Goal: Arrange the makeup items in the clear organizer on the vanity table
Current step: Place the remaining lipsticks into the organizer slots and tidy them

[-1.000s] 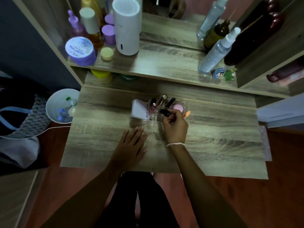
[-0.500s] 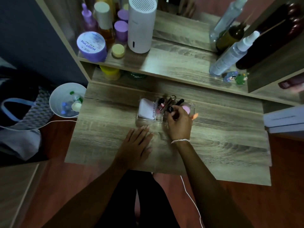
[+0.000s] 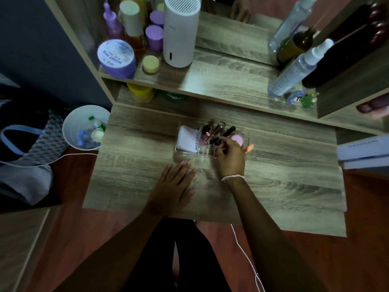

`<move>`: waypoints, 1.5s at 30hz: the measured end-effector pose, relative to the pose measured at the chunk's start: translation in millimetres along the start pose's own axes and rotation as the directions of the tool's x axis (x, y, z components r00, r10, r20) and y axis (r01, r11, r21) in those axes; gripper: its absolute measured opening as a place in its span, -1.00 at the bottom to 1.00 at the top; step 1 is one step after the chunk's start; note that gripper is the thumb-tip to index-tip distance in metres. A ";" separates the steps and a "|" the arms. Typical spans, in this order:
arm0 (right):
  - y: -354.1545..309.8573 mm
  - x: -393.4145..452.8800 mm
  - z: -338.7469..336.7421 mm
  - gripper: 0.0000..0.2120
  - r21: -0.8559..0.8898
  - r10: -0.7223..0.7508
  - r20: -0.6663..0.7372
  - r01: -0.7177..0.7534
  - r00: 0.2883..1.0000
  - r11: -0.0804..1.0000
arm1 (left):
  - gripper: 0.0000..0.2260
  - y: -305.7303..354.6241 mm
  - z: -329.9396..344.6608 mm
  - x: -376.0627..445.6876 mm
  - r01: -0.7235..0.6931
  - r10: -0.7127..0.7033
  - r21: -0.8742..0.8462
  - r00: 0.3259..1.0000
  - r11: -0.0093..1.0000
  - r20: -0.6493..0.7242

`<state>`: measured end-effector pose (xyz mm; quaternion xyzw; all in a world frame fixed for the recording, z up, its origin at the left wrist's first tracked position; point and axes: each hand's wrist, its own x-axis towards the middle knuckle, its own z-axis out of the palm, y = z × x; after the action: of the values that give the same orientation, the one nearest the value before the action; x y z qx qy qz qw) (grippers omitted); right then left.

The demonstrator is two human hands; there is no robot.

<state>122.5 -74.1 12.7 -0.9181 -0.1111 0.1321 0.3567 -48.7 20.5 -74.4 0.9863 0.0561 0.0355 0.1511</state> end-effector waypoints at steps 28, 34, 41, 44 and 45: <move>-7.1 -1.7 1.7 -0.73 -0.089 -0.042 -0.159 0.028 0.986 0.996 | -0.51 0.9 3.6 0.8 -0.008 0.008 0.009 1.000 1.000 -0.003; -5.5 -0.2 4.0 -0.72 -0.080 -0.021 -0.163 0.008 0.986 0.997 | -0.52 0.3 -0.6 0.7 -0.009 0.009 0.003 1.000 1.000 0.004; -4.1 -2.6 0.8 -0.69 -0.050 -0.025 -0.150 0.017 0.988 0.999 | -0.52 1.3 -2.6 1.7 0.001 -0.001 0.001 0.999 1.000 0.036; -2.5 -10.5 -2.5 -0.67 -0.049 -0.052 -0.193 0.044 0.980 0.998 | -0.54 0.7 -4.5 2.4 -0.006 0.006 -0.017 0.999 1.000 0.035; -0.2 -14.0 -3.3 -0.69 -0.054 -0.078 -0.200 0.068 0.977 0.996 | -0.56 0.8 -5.8 2.3 -0.012 0.013 -0.036 1.000 0.999 0.025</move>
<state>110.4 -80.2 17.5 -0.9302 -0.1110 0.0226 0.3491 -46.9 21.7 -68.6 0.9842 0.0472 0.0250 0.1690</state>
